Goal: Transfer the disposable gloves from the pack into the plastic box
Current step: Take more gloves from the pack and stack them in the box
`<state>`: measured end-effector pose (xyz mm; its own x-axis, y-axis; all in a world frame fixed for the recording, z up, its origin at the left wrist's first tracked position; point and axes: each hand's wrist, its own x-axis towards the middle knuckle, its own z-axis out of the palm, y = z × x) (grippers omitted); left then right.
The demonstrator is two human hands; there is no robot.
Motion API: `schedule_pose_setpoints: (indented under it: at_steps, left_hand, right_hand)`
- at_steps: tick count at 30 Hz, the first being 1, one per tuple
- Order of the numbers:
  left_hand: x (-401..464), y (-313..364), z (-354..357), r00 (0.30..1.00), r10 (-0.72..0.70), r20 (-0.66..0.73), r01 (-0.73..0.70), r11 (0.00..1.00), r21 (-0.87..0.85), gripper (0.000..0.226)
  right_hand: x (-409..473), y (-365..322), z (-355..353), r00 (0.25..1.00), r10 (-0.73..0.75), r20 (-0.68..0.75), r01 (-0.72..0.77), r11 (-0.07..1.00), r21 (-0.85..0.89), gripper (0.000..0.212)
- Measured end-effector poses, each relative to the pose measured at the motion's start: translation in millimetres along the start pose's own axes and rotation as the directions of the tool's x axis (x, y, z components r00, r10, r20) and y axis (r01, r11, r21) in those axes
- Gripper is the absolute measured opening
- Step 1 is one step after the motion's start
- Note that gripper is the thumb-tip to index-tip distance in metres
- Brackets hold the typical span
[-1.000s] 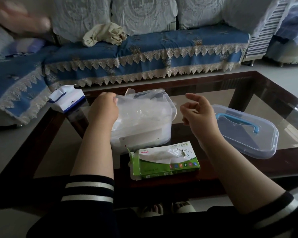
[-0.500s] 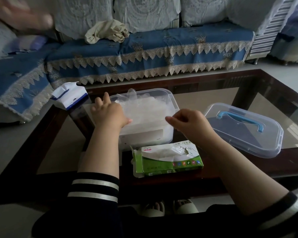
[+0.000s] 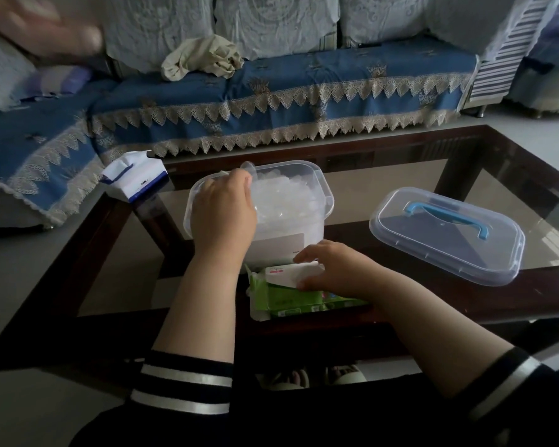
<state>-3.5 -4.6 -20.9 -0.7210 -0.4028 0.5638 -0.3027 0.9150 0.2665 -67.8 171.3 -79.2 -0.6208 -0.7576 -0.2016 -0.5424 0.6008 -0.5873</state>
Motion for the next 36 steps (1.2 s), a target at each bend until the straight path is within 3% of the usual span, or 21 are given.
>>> schedule_pose_setpoints:
  at_steps: [4, 7, 8, 10, 12, 14, 16, 18, 21, 23, 26, 30, 34, 36]
  left_hand:
    - [-10.3, 6.0, -0.4, 0.996, -0.026, 0.090, 0.027, 1.000, -0.016, 0.037]
    - [-26.6, 24.8, -11.2, 0.996, 0.078, -0.046, -0.086, 0.972, -0.217, 0.028]
    - [-33.8, 31.4, -13.0, 0.996, 0.090, -0.028, -0.094, 0.950, -0.298, 0.024]
    - [-45.2, 37.6, -11.4, 0.969, 0.071, 0.236, 0.025, 0.925, -0.380, 0.021]
    - [-52.6, 35.0, -0.9, 0.832, 0.017, 0.555, 0.176, 0.940, -0.292, 0.038]
    - [-55.5, 30.9, 9.9, 0.701, -0.026, 0.713, 0.212, 0.962, -0.174, 0.062]
    - [-54.9, 30.1, 21.1, 0.633, -0.039, 0.773, 0.190, 0.976, -0.107, 0.073]
    - [-54.7, 30.0, 33.2, 0.608, -0.025, 0.794, 0.166, 0.981, -0.096, 0.066]
    - [-54.3, 29.4, 42.8, 0.609, 0.010, 0.793, 0.083, 0.994, -0.077, 0.045]
    - [-52.9, 29.8, 41.8, 0.612, 0.015, 0.791, 0.062, 0.996, -0.067, 0.047]
    - [-51.7, 28.8, 42.0, 0.598, 0.014, 0.801, 0.022, 0.999, -0.033, 0.068]
    - [-57.2, 24.5, 46.4, 0.578, 0.015, 0.816, 0.003, 1.000, -0.021, 0.049]
    - [-50.2, 23.2, 34.0, 0.575, 0.024, 0.817, 0.060, 0.996, -0.071, 0.040]
    - [-41.1, 21.4, 19.0, 0.666, 0.003, 0.746, 0.240, 0.946, -0.217, 0.022]
  right_hand:
    - [-2.3, 0.7, 1.8, 0.999, -0.013, -0.037, 0.014, 1.000, 0.005, 0.042]
    - [-1.9, -0.5, 4.8, 0.997, -0.014, -0.075, 0.013, 1.000, -0.015, 0.025]
    - [-1.4, -1.2, 5.8, 0.995, -0.014, -0.096, 0.011, 1.000, -0.028, 0.021]
    - [0.1, -1.8, 6.6, 0.990, -0.014, -0.138, 0.006, 0.999, -0.052, 0.013]
    - [1.0, -0.8, 5.2, 0.990, -0.013, -0.140, 0.007, 0.999, -0.042, 0.011]
    - [0.6, -0.1, 3.3, 0.991, -0.007, -0.133, 0.005, 1.000, -0.017, 0.015]
    - [0.6, 0.4, 3.4, 0.988, -0.014, -0.153, 0.008, 0.999, -0.035, 0.019]
    - [0.5, 0.4, 4.9, 0.981, -0.025, -0.195, 0.020, 0.999, -0.029, 0.022]
    - [-3.4, 0.3, 0.4, 0.959, -0.028, -0.283, 0.065, 0.990, 0.123, 0.019]
    - [-6.9, -1.0, -6.6, 0.922, -0.040, -0.386, 0.130, 0.969, 0.210, 0.013]
    - [-15.3, -10.4, -14.1, 0.823, -0.026, -0.567, 0.329, 0.836, 0.439, 0.017]
    - [-32.1, -24.3, -28.2, 0.736, 0.131, -0.665, 0.515, 0.530, 0.674, 0.022]
    - [-39.5, -23.9, -40.2, 0.747, 0.203, -0.634, 0.552, 0.342, 0.760, 0.028]
    - [-41.1, -22.6, -44.3, 0.764, 0.233, -0.602, 0.529, 0.308, 0.791, 0.035]
